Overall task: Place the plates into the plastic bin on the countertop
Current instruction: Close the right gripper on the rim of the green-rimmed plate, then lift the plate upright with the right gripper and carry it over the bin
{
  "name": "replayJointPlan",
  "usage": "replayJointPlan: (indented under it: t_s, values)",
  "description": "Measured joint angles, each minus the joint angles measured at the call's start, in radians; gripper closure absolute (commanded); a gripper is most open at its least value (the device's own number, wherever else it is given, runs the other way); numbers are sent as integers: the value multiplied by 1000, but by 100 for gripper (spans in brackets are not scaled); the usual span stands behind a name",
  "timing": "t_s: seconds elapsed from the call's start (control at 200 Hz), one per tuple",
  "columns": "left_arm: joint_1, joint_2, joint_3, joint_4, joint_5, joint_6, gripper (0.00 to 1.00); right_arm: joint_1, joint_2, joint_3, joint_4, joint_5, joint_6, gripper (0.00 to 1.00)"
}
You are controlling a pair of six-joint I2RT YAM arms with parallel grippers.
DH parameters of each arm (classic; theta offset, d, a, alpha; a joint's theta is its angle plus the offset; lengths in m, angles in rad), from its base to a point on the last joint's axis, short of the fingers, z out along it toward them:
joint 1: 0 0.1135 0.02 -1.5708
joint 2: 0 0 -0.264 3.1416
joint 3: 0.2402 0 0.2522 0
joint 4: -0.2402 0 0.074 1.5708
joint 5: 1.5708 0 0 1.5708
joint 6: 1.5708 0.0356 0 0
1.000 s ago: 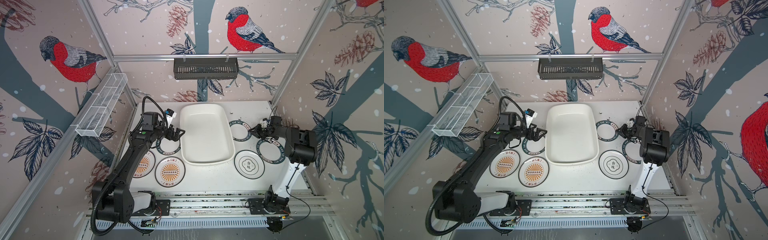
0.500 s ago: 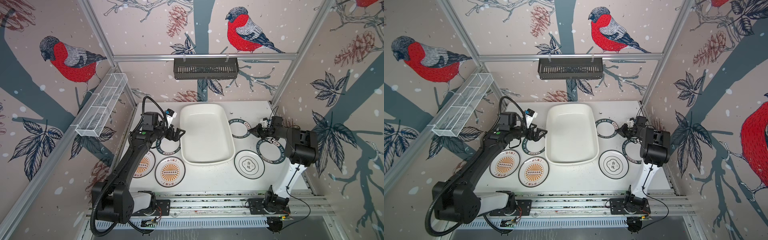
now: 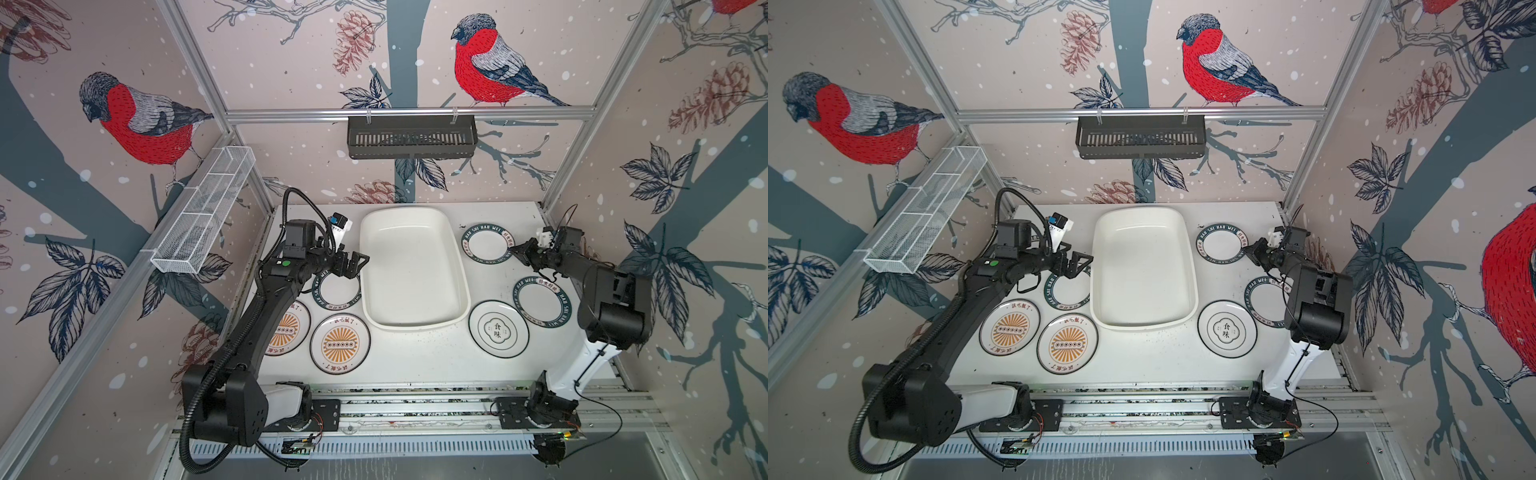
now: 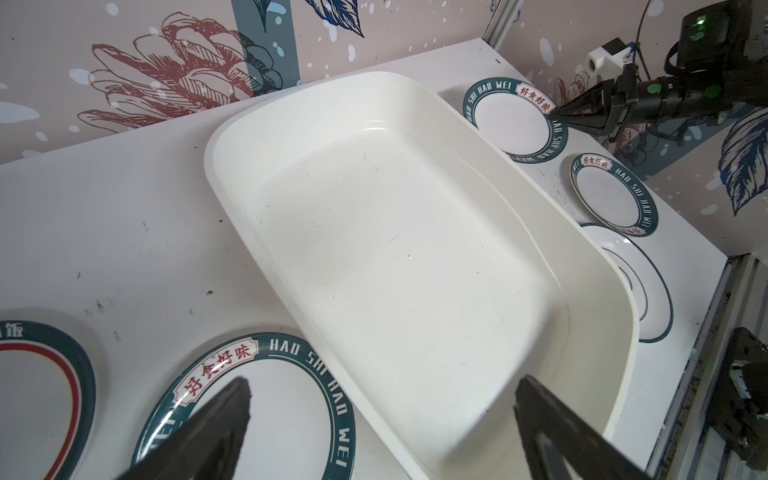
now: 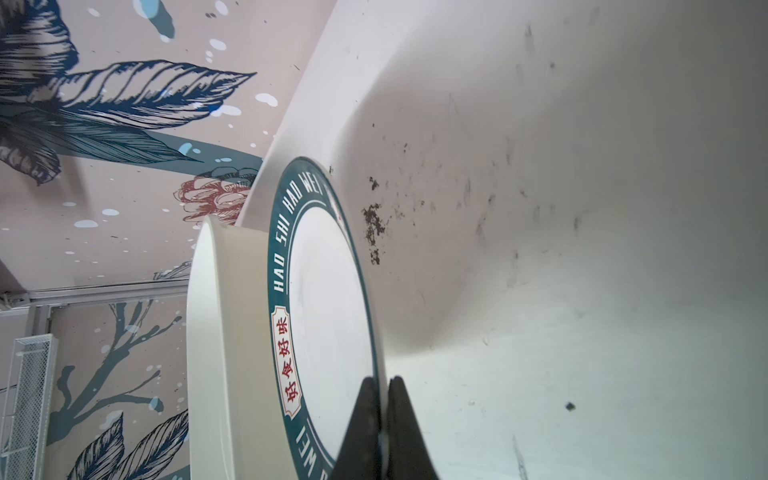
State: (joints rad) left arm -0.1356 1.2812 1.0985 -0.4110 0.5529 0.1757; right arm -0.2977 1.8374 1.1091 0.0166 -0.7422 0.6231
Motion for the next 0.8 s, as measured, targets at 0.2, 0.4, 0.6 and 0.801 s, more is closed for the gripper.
replayJointPlan:
  t_s: [0.2,0.4,0.6,0.801]
  values:
    - [0,11,31,-3,-43,16,1,-23,-61,-23,53,-6,55,97]
    - [0,8,35,3,-96,13,1,-43,-97,-37,74,-21,85,97]
    - [0,6,24,18,-146,-16,1,-40,-160,-38,73,-35,89,96]
    - [0,18,39,25,-198,-46,2,-20,-233,-34,63,-36,88,96]
